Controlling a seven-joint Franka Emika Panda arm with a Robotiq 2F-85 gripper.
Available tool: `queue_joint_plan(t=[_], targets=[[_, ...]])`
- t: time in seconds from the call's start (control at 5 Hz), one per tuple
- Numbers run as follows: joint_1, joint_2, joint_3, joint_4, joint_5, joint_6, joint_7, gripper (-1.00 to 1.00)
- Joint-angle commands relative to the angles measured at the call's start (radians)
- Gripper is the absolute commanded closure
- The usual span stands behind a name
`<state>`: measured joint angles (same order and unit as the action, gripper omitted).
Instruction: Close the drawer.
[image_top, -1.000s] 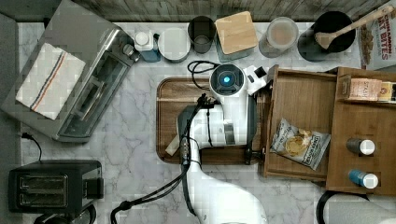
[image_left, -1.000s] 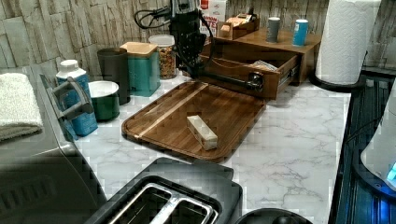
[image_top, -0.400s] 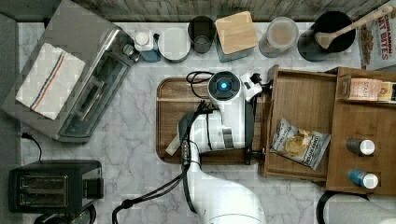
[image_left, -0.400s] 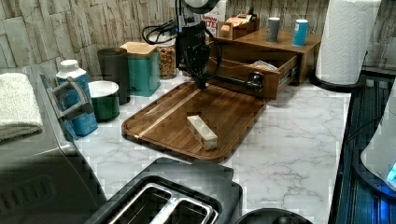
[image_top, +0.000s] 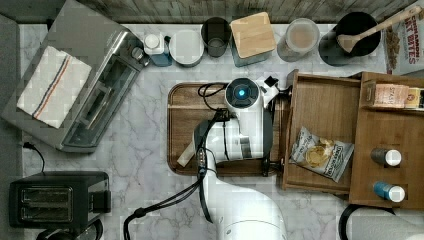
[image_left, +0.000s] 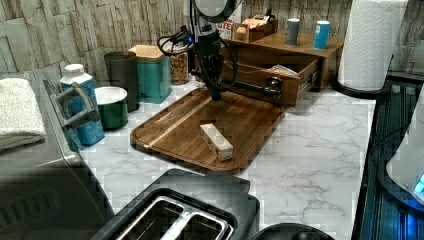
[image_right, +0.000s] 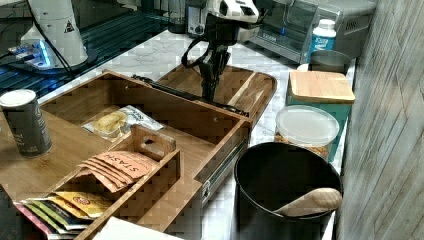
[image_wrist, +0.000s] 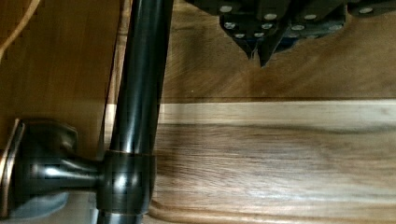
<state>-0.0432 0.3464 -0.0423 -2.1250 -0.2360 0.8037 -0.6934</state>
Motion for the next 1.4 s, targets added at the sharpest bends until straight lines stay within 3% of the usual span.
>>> queue_joint_plan(t=[0.2,0.6,1.0,1.2,1.4], targets=[[-0.106,-0.087,-0.049,-0.042,0.025,0.040,-0.114,1.00],[-0.237,-0.031,-0.062,0.022,0.110,0.031,-0.295,1.00],[-0.317,-0.036,-0.140,0.114,0.159,-0.084,-0.309,1.00],[-0.364,-0.059,-0.164,0.105,0.110,-0.007,-0.360,1.00],[-0.440,-0.037,-0.154,0.079,0.139,0.156,-0.447,1.00]])
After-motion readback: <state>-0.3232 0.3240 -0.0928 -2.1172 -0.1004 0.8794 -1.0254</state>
